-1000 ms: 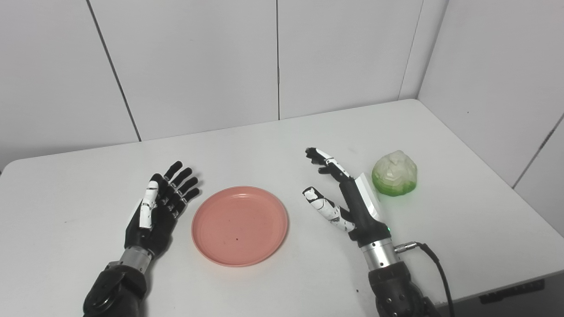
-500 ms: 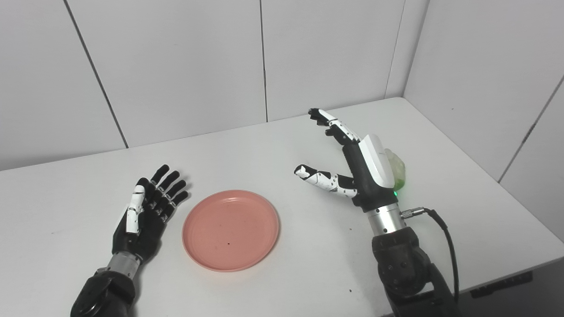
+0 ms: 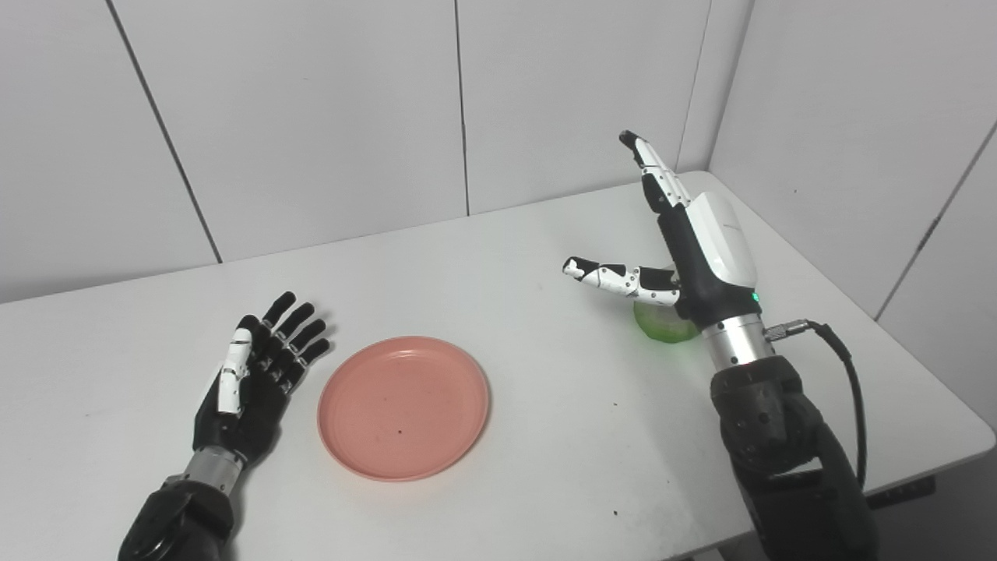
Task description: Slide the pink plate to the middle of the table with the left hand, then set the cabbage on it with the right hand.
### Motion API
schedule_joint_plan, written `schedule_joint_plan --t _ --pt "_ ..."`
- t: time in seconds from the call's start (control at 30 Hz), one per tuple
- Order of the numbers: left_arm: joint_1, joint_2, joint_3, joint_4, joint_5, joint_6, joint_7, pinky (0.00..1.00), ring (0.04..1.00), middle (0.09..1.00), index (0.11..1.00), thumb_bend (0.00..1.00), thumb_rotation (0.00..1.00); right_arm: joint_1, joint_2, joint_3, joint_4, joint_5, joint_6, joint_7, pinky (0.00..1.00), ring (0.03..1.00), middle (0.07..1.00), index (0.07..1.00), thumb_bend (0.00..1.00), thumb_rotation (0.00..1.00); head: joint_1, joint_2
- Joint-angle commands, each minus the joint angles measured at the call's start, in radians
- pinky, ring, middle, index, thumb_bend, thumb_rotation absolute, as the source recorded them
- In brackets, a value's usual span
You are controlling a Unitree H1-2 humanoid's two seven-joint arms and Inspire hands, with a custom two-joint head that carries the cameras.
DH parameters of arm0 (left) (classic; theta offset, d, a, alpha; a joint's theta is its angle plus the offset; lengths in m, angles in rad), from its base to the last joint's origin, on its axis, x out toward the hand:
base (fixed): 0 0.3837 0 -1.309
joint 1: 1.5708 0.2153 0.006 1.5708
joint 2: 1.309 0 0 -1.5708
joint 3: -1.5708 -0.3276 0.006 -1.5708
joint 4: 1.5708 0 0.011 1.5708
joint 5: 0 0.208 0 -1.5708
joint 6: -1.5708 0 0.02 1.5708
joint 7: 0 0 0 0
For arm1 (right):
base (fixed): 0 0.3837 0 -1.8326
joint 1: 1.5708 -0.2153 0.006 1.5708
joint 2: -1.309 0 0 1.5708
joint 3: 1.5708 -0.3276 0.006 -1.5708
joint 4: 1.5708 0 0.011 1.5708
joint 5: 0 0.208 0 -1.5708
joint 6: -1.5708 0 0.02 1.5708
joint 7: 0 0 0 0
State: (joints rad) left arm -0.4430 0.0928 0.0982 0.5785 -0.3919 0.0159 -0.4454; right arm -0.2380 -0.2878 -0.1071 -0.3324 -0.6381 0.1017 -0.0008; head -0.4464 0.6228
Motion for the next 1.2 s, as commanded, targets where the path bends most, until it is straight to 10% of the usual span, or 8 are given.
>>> schedule_joint_plan --t 0.0,1.17 --pt "0.077 0.022 0.006 0.083 0.017 0.043 0.017 0.86 0.869 0.891 0.887 0.48 0.91 -0.038 -0.031 -0.021 -0.012 -0.012 0.028 -0.005 0.85 0.943 0.983 0.987 1.0 0.71 0.0 0.0" --pt "0.075 0.066 0.0 0.099 0.028 0.015 -0.043 0.86 0.881 0.905 0.893 0.5 0.9 -0.026 -0.099 -0.045 0.223 0.105 0.123 -0.006 0.83 0.966 1.0 1.0 1.0 0.71 -0.044 0.042"
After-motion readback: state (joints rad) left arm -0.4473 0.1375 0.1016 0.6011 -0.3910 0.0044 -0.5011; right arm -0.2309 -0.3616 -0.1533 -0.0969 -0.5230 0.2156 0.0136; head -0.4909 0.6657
